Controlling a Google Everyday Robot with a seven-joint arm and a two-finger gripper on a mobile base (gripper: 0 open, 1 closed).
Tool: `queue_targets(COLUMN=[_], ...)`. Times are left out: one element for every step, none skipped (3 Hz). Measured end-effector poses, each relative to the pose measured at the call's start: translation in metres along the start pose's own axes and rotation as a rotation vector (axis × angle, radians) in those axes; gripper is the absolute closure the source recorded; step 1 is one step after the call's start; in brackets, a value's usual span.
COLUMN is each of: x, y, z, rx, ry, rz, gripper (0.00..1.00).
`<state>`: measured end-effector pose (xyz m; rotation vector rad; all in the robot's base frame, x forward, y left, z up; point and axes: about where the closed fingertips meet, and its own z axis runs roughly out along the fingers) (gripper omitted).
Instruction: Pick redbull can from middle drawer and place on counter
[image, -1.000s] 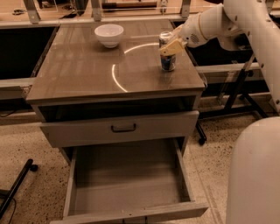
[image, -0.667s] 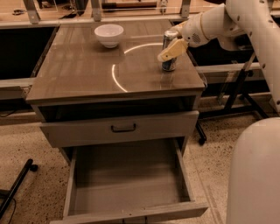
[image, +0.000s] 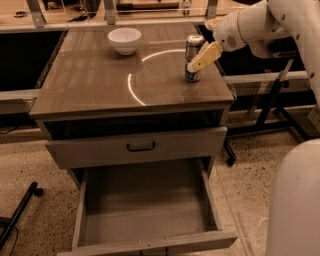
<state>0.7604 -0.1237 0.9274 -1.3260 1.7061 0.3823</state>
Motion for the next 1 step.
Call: queue_targets(x=[-0.0018], y=[0.0033], z=[-0.0268], rx=[0.024], ry=[0.010], rz=[-0.019], gripper=[0.00])
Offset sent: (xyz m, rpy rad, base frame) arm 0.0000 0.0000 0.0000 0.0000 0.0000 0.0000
